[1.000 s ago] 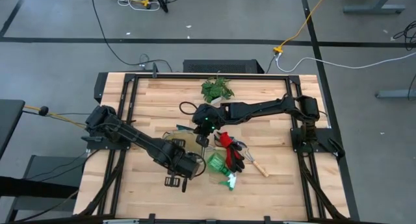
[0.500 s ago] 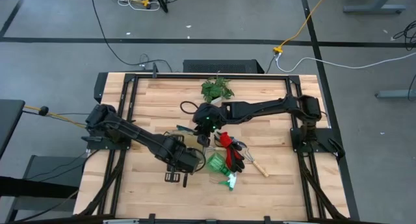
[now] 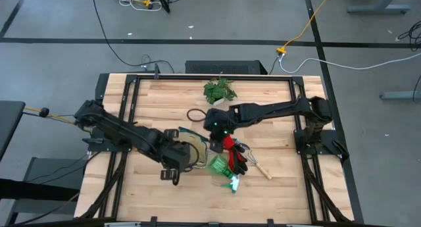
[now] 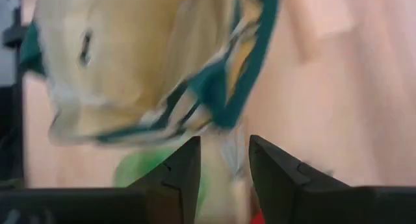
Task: Pick & Place Garden tools in Gardening bag
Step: Put the green spray bottle into the green gardening bag
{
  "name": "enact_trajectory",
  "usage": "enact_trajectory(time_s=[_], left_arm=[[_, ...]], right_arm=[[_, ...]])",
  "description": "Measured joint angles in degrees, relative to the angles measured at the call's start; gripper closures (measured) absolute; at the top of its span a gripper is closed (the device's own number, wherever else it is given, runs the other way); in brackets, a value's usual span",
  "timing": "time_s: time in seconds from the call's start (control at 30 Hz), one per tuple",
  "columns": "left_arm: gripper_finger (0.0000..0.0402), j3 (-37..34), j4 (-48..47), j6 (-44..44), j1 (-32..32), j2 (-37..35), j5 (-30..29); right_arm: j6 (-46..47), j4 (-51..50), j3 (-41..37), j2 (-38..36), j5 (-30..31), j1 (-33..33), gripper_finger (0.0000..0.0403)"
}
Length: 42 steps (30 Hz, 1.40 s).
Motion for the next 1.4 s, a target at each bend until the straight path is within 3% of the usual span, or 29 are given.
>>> enact_trajectory(time_s=[0.5, 0.9, 1.17, 1.4], left_arm=[[0.0239, 0.0, -0.7, -0.9, -2.9, -2.5, -4.3], [0.0239, 0.0, -0.8, -0.9, -2.9, -2.4, -4.3], [0.0239, 0.0, -0.8, -0.9, -2.9, -2.4, -4.3], [0.0239, 0.0, -0.8, -0.9, -2.9, -2.4, -4.3]], right_arm=[[11.5, -10.9, 0.0, -0.1, -1.2, 11.3, 0.0270], [17.6, -11.2, -0.8, -0.1, 8.0, 19.4, 0.0270], [23.8, -7.0, -5.3, -0.1, 14.6, 23.5, 0.0270], [27.3, 3.2, -11.8, 0.0, 14.5, 24.3, 0.0270]])
